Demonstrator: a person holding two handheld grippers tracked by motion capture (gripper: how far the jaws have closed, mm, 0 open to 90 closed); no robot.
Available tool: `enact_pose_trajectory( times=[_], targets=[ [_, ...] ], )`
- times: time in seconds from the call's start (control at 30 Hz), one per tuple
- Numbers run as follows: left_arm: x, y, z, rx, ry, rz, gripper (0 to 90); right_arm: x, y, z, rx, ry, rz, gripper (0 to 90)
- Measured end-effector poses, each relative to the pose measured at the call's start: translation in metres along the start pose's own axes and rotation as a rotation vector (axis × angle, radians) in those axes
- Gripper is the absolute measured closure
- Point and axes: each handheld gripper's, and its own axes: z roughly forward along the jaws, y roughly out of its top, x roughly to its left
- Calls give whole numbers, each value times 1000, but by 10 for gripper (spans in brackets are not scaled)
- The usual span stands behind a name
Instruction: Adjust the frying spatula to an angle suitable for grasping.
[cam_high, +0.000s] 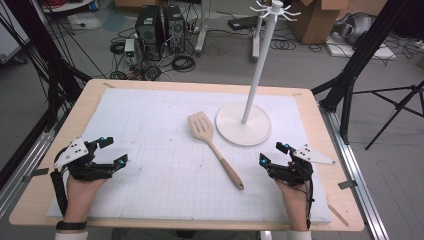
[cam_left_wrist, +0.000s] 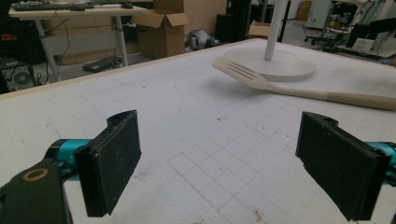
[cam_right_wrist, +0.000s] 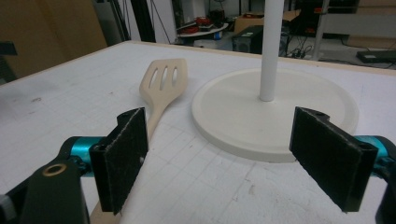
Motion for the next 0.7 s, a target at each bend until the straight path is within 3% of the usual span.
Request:
enact_pose_trajectory(
  times=[0.4,0.7],
  targets=[
    [1,2,-6,-28,4,-14,144,5,4,-3,-18,7,3,183],
    [0,5,-2,-33,-16,1,144,8,6,-6,-37,9,9,182]
  ],
)
